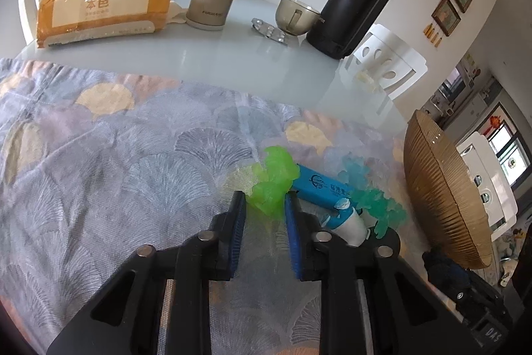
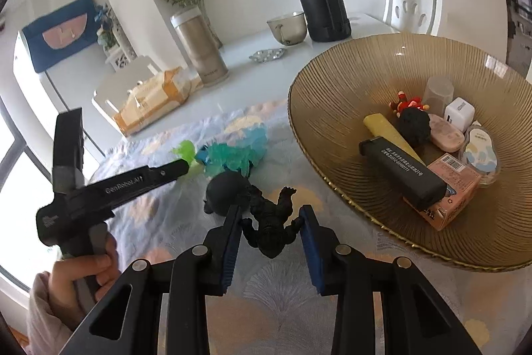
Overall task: Organize rigid objects
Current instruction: 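Carry the green figure and black dragon figure into the amber bowl and release both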
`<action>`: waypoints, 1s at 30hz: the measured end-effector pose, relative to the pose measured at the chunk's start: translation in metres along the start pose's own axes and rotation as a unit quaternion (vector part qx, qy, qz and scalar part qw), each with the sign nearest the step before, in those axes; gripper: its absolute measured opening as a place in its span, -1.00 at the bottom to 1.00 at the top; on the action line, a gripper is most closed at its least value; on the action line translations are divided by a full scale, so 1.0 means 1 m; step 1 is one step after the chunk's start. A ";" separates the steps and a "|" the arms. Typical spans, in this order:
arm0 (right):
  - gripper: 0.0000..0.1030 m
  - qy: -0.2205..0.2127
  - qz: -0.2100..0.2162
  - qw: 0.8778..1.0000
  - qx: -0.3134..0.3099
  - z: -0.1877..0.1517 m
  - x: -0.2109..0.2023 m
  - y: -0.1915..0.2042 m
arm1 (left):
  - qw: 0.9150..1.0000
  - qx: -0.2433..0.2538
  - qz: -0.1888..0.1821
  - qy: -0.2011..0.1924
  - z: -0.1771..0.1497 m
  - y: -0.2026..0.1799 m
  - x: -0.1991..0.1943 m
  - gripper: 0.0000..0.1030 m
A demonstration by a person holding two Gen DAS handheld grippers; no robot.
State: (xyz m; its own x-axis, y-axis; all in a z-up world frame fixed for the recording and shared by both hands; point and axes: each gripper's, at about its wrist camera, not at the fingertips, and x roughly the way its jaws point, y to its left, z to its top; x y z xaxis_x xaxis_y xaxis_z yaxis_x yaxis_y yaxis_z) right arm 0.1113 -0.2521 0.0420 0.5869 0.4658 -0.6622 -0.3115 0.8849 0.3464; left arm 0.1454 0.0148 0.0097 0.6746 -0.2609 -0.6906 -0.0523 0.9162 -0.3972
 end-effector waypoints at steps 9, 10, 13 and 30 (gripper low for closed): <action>-0.33 -0.040 0.128 0.989 0.070 0.006 -0.014 -0.017 | 0.998 0.033 -0.002 -0.062 -0.002 -0.013 -0.021 -0.73; -0.33 -0.045 0.146 0.985 0.075 0.006 -0.017 -0.018 | 0.997 0.035 -0.005 -0.069 -0.002 -0.013 -0.024 -0.73; -0.33 -0.072 0.192 0.975 0.091 0.010 -0.029 -0.022 | 0.995 0.046 0.003 -0.084 -0.001 -0.015 -0.029 -0.73; -0.33 -0.178 0.060 0.969 0.161 0.016 -0.078 -0.089 | 0.982 0.154 -0.058 -0.089 0.010 -0.161 -0.034 -0.72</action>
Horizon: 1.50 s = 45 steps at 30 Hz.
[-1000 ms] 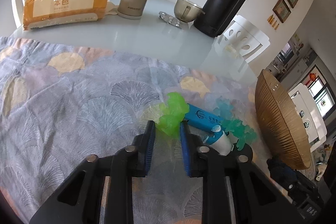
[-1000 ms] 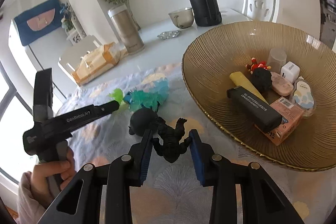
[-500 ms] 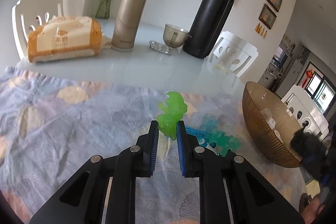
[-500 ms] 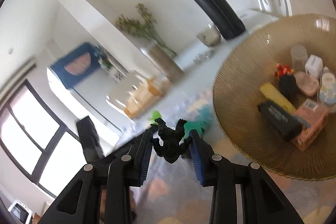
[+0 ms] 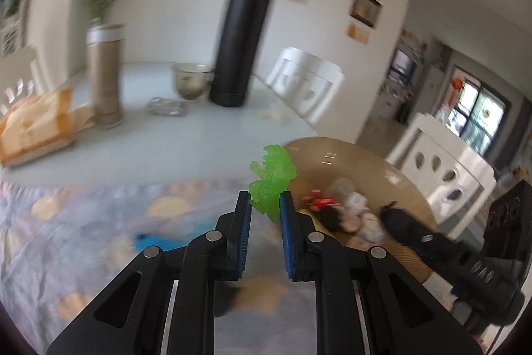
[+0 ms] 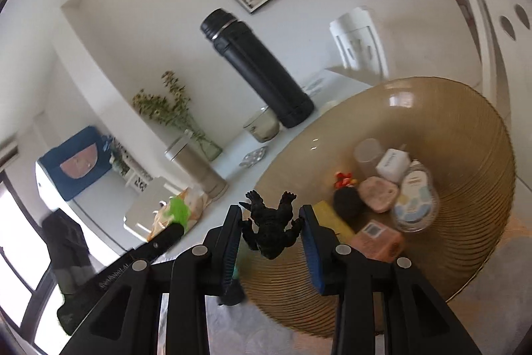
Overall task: Organize rigid objects
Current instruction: 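Carry the green figure and black dragon figure into the amber bowl and release both, then move both grippers back toward the black round figure and teal figure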
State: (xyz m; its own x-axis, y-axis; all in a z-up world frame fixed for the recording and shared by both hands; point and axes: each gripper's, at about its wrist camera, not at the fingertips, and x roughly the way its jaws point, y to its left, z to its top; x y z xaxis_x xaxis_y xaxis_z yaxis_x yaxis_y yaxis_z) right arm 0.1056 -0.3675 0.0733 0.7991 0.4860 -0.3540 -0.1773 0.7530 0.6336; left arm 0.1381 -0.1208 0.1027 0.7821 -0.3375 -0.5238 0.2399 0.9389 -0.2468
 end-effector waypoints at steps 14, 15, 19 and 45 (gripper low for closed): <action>0.69 -0.016 0.017 1.000 0.001 0.009 -0.008 0.005 | 0.996 0.020 0.084 0.000 0.002 -0.003 0.005 0.99; 0.69 -0.015 0.018 1.000 0.001 0.009 -0.008 0.005 | 0.996 0.019 0.088 -0.001 0.003 0.002 0.001 0.99; 0.70 0.002 0.027 1.000 -0.007 0.005 -0.001 0.013 | 0.995 0.001 0.101 0.000 0.003 0.028 -0.011 0.99; 0.70 0.047 0.050 0.990 -0.120 -0.033 0.027 0.074 | 0.983 -0.048 0.107 0.139 -0.070 0.072 0.032 0.99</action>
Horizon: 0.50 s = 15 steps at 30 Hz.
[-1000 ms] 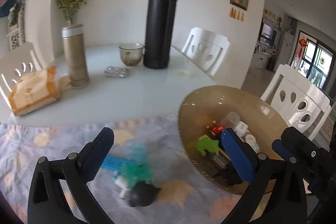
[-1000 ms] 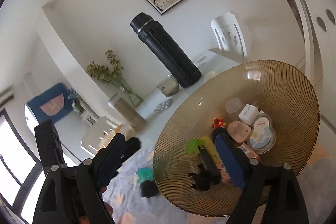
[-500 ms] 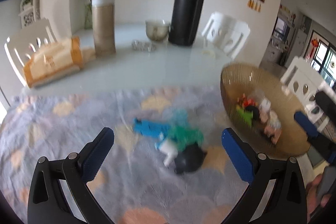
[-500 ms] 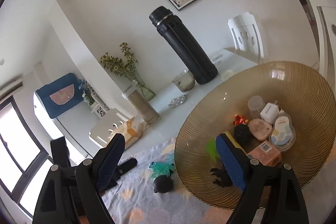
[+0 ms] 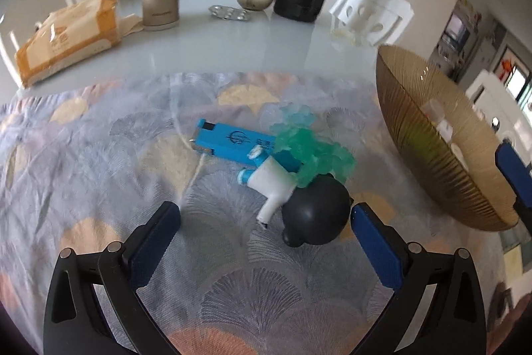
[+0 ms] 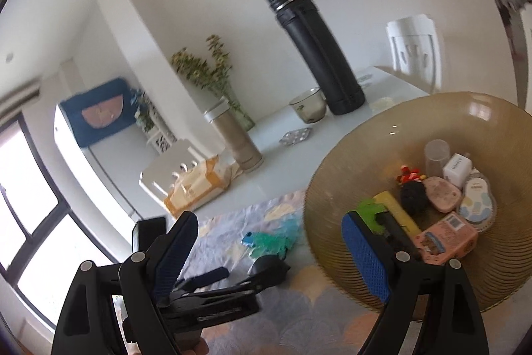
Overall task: Organize rigid objects
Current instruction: 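Move both grippers back toward the black round figure and teal figure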
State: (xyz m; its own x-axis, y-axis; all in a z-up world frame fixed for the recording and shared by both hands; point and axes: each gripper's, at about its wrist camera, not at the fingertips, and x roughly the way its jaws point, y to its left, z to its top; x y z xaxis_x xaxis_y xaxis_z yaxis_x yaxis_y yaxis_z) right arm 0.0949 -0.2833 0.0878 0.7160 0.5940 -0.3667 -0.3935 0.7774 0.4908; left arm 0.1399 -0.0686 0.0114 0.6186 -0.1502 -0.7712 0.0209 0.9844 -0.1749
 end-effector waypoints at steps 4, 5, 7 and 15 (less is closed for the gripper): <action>0.70 0.016 0.003 1.000 -0.021 -0.009 0.005 0.015 | 1.000 -0.026 0.006 -0.008 0.004 0.013 -0.001 1.00; 0.70 0.018 0.008 1.000 -0.023 -0.011 0.004 0.018 | 0.999 -0.040 0.023 -0.010 0.005 0.020 -0.003 1.00; 0.70 0.017 0.020 0.999 -0.035 -0.015 0.000 0.026 | 0.997 -0.058 0.053 -0.012 0.003 0.034 -0.007 1.00; 0.70 0.071 0.004 0.995 -0.066 -0.036 0.029 0.042 | 0.994 -0.067 0.085 -0.009 -0.003 0.075 -0.020 1.00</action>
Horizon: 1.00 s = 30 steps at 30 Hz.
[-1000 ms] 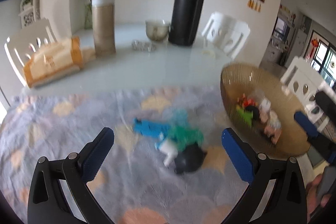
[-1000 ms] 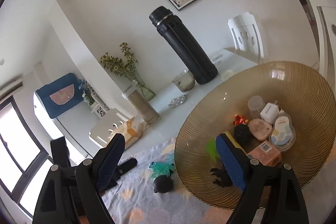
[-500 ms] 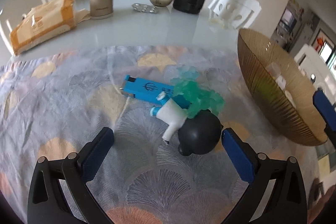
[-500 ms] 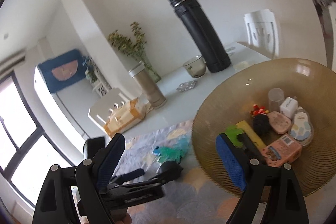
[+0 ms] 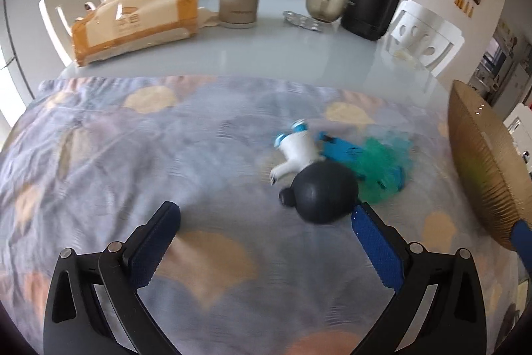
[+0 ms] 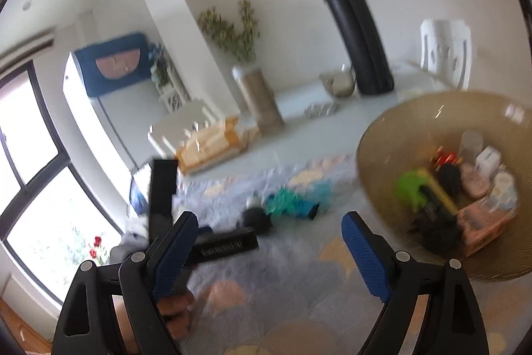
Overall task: Organize rigid objects
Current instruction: 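Move both grippers back toward the black round figure and teal figure, then grasp the black round figure with the left gripper while the right gripper grasps the teal translucent figure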
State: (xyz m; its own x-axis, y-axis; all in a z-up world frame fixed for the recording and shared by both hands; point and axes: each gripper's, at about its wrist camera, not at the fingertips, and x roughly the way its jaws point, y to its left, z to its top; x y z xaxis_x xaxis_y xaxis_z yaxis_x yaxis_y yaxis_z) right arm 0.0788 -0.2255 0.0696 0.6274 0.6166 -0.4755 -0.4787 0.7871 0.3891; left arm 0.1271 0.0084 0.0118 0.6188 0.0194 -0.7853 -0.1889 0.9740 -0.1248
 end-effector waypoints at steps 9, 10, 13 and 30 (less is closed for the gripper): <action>0.70 0.070 -0.097 0.988 -0.095 0.003 0.065 0.028 | 0.999 -0.039 0.031 -0.006 0.010 0.041 0.001 0.99; 0.70 0.083 -0.112 0.985 -0.107 0.003 0.075 0.027 | 0.999 -0.046 0.022 -0.009 0.009 0.046 -0.001 0.99; 0.66 0.106 -0.126 0.976 -0.144 0.002 0.105 0.034 | 0.998 -0.054 0.010 -0.015 0.012 0.050 0.000 0.99; -0.26 0.142 -0.119 0.974 -0.134 -0.010 0.107 0.030 | 0.997 0.003 -0.057 -0.049 0.020 0.023 -0.001 0.99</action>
State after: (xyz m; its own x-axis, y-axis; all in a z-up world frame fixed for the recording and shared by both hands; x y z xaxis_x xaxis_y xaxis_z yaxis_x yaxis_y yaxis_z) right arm 0.1251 -0.1358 0.0231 0.5635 0.3659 -0.7407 -0.5071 0.8610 0.0396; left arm 0.1373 0.0353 0.0217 0.7073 -0.0705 -0.7034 -0.1078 0.9726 -0.2058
